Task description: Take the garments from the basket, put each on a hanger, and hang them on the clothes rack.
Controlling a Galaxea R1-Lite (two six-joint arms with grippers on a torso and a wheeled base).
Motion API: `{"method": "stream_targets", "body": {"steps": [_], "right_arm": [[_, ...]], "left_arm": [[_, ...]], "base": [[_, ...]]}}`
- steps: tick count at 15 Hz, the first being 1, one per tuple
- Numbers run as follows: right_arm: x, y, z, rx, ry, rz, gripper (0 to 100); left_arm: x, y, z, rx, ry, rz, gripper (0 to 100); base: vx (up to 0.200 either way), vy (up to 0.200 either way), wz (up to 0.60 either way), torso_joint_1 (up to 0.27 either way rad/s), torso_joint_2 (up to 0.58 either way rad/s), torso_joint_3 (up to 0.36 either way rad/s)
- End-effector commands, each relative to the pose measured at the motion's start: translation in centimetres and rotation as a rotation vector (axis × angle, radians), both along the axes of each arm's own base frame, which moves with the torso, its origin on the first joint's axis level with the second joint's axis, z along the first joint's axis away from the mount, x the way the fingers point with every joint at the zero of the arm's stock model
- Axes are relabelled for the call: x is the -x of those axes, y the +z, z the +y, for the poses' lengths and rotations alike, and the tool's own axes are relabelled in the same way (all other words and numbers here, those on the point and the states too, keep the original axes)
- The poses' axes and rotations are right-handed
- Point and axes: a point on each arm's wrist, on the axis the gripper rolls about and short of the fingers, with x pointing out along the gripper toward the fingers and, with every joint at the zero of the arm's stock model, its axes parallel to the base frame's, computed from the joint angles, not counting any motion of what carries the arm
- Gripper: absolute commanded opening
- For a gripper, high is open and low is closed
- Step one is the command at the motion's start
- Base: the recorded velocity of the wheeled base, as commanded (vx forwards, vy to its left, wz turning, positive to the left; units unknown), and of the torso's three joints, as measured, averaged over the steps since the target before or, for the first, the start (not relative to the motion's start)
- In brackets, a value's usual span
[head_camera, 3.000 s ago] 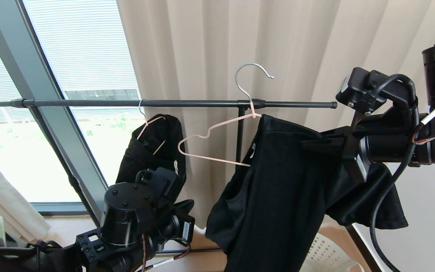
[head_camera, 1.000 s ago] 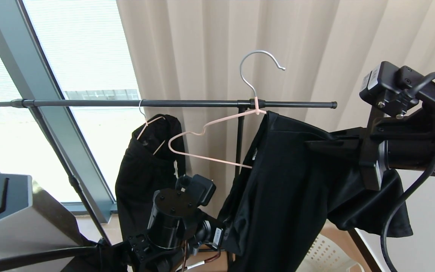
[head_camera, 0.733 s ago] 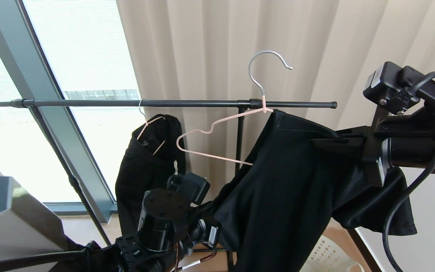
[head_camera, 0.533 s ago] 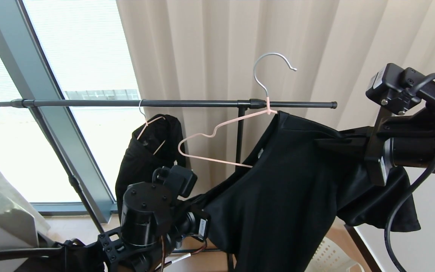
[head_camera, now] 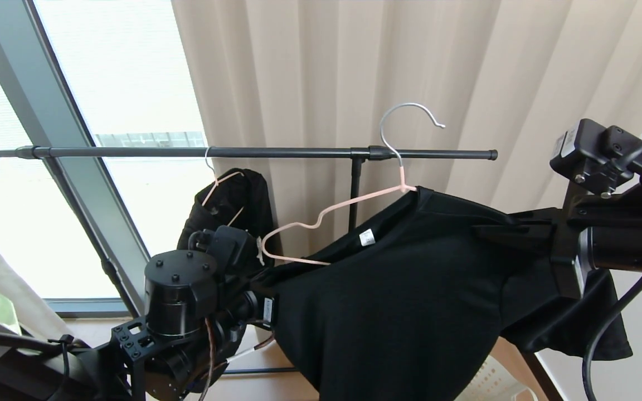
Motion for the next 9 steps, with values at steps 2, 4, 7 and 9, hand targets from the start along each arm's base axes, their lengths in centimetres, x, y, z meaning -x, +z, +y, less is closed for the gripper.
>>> {"method": "stream_targets", "body": {"steps": [2,4,7,9], "right_arm": [[0.7,-0.1,-0.7,-0.002,-0.013,-0.003,0],[1.5,-0.1,-1.0,-0.004,-0.016,-0.011,0],[2.0,-0.5,-1.2,0.000,-0.016,-0.002,0],[2.3,-1.2,-1.4,0.010,-0.015,0.016,0]], "left_arm": [[-0.6,0.3,1.0,0.001,0.039,-0.010,0],[-1.1,0.3,1.8,0.001,0.071,-0.009,0],[-1.5,0.4,2.6,0.005,0.102,-0.014,0],[-1.6,2.5,2.9,0.040,0.100,-0.081,0]], "base": [[0.000,0.000,0.00,0.000,0.00,0.000],[0.000,0.000,0.00,0.000,0.00,0.000],[0.000,0.000,0.00,0.000,0.00,0.000],[0.000,0.000,0.00,0.000,0.00,0.000]]}}
